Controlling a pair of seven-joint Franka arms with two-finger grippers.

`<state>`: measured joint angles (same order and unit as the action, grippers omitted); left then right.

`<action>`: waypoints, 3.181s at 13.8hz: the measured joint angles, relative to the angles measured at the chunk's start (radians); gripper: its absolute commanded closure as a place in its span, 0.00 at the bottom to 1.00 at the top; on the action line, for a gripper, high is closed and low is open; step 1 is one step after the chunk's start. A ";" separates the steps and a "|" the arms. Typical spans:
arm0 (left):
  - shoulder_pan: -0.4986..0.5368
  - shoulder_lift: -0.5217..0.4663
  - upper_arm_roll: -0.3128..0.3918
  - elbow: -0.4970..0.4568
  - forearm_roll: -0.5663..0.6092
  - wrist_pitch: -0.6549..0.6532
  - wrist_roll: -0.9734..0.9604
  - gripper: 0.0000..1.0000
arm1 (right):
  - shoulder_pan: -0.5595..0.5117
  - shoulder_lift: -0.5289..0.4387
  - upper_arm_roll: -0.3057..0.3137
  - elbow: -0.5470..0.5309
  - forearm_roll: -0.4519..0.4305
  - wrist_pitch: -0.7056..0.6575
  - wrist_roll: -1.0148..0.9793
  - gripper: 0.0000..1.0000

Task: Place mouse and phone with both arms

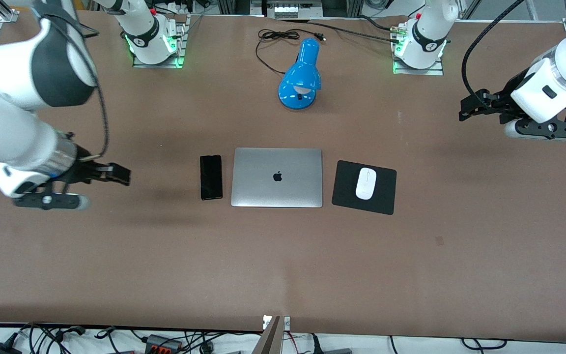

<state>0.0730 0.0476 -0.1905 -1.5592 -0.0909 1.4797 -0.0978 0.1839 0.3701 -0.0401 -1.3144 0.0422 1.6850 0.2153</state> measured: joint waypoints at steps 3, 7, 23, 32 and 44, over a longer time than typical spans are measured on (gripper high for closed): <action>0.001 0.000 0.000 0.000 0.000 -0.001 0.000 0.00 | -0.039 -0.050 -0.015 0.002 -0.009 -0.015 0.000 0.00; 0.001 0.000 0.000 0.000 0.000 -0.001 0.000 0.00 | -0.179 -0.077 -0.029 0.002 -0.008 -0.015 -0.126 0.00; 0.003 0.000 0.002 0.000 0.000 -0.009 -0.001 0.00 | -0.177 -0.350 -0.019 -0.414 -0.066 0.147 -0.243 0.00; 0.003 0.000 0.002 0.000 0.000 -0.009 -0.001 0.00 | -0.177 -0.370 -0.020 -0.397 -0.066 0.107 -0.249 0.00; 0.003 0.000 0.003 0.000 0.000 -0.019 -0.001 0.00 | -0.237 -0.370 0.037 -0.389 -0.014 0.106 -0.285 0.00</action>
<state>0.0760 0.0476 -0.1877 -1.5592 -0.0909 1.4602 -0.0985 -0.0533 -0.0001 -0.0027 -1.7034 0.0286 1.7914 -0.0701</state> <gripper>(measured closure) 0.000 0.000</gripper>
